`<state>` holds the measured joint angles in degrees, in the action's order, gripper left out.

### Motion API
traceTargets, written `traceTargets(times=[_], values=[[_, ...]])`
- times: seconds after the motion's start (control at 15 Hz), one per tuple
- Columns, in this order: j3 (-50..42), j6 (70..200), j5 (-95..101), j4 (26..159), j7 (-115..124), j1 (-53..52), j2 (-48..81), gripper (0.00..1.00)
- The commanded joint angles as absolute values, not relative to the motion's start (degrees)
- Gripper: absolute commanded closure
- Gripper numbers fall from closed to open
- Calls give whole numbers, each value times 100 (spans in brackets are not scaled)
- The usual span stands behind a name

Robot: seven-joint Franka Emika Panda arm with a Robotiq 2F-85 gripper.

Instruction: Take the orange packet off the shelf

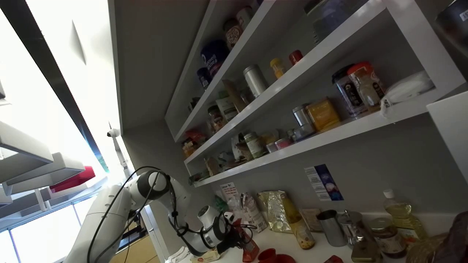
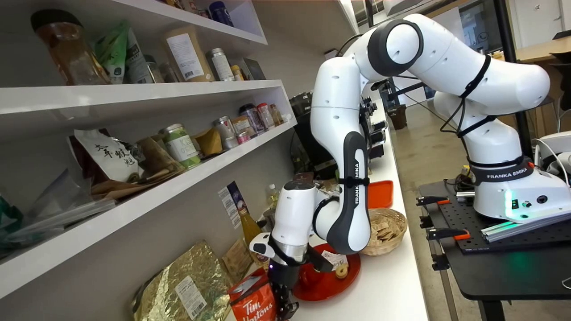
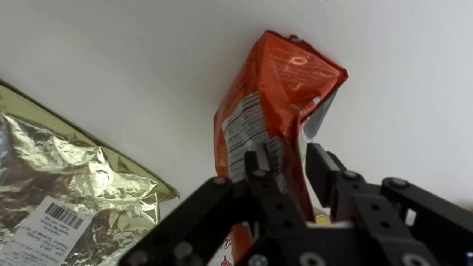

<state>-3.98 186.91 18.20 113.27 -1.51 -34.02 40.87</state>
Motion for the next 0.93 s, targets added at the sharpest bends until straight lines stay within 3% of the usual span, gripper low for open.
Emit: traceTargets(times=[0.0,0.2,0.33,0.87], values=[[-474,18611,1627,11308,-447,-3508,4131,36],[-415,18303,1621,11358,-506,-3463,4074,13],[-451,17638,1511,11879,-265,-3648,3351,1],[-69,14284,1529,12387,-178,-3768,966,0]])
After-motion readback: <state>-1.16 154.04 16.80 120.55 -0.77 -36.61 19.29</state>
